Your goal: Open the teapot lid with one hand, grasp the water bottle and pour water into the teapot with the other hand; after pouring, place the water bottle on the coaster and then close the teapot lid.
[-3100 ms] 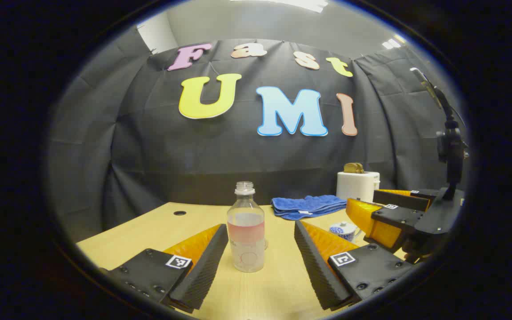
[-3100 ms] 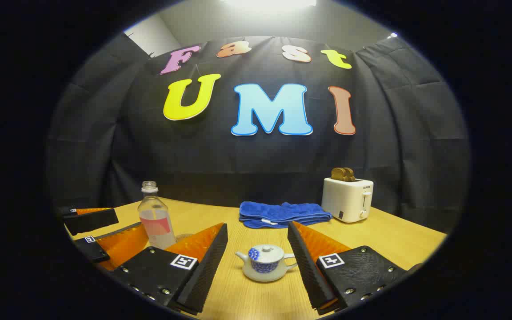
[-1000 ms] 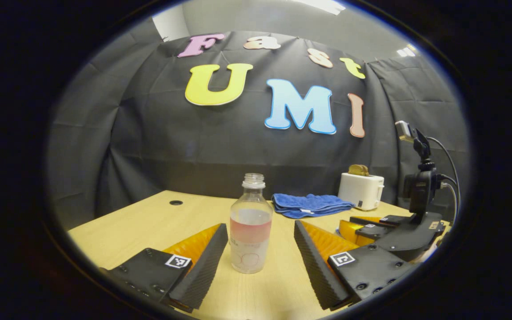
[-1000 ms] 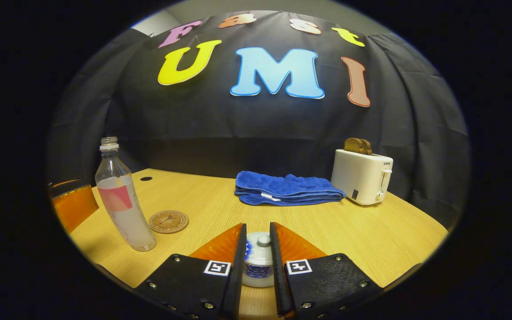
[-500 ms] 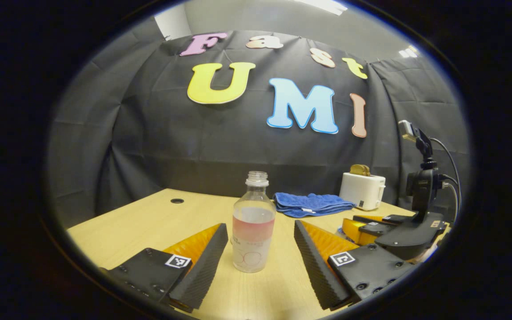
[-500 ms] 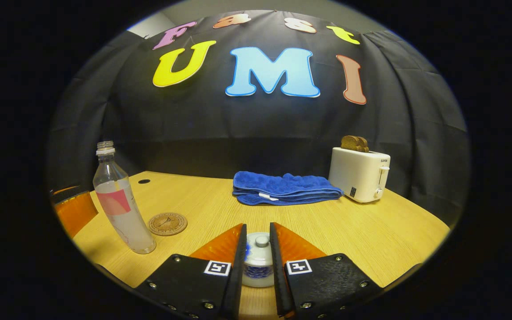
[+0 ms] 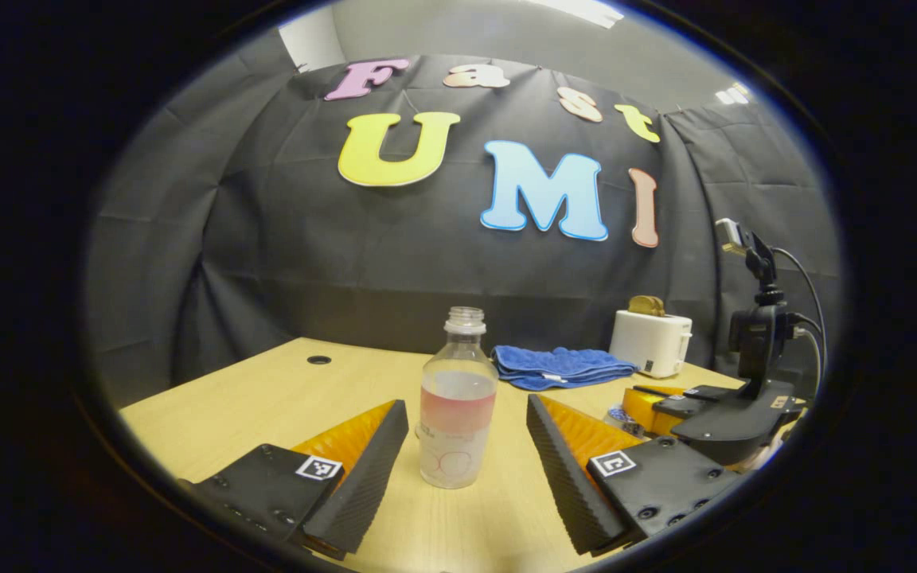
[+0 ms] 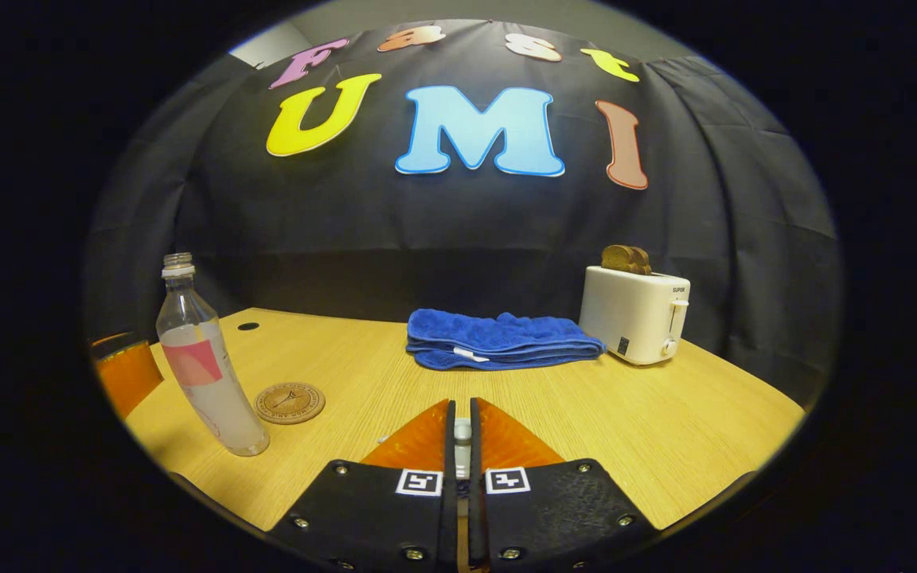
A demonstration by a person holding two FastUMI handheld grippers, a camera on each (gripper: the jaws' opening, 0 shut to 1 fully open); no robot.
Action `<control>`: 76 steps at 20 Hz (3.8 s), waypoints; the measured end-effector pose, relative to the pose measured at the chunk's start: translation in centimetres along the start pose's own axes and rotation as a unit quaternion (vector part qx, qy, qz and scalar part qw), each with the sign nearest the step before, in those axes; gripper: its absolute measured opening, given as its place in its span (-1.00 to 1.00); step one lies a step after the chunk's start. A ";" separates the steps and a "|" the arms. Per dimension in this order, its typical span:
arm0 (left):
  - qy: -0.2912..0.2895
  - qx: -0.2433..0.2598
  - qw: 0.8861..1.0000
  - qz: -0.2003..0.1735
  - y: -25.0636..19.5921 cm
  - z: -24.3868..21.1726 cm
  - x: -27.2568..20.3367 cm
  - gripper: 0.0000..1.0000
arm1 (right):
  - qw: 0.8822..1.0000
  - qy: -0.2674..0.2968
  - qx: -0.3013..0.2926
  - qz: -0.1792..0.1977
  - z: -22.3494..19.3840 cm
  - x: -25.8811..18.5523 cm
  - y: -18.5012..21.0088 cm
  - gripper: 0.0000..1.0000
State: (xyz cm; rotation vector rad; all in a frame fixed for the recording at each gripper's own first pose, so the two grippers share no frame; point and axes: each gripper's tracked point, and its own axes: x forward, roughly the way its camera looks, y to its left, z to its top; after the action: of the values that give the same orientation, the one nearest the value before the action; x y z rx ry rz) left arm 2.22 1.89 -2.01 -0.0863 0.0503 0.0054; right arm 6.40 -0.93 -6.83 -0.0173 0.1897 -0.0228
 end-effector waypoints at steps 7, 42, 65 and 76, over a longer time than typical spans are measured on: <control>0.015 0.007 1.000 0.001 0.0 -1.3 0.9 1.00 | 1.000 -0.028 0.005 0.002 1.6 -0.7 -0.3 -0.89; 0.062 0.322 0.945 0.015 -0.9 -2.8 8.3 0.72 | 0.993 -0.041 0.093 -0.066 0.4 -4.7 -11.6 -0.89; 0.029 0.713 0.696 -0.074 -7.6 -1.3 9.7 0.72 | 0.987 -0.055 0.131 -0.070 0.5 -6.0 -13.5 -0.89; 0.021 0.806 0.588 -0.070 -8.1 0.1 9.8 0.73 | 0.984 -0.062 0.152 -0.068 0.6 -6.6 -14.2 -0.89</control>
State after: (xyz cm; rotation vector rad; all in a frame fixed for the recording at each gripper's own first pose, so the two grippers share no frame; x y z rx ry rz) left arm 12.11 -6.13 -1.67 1.7869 0.0805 -0.2061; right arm -0.32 -14.94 -4.73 0.2731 0.0593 -0.1870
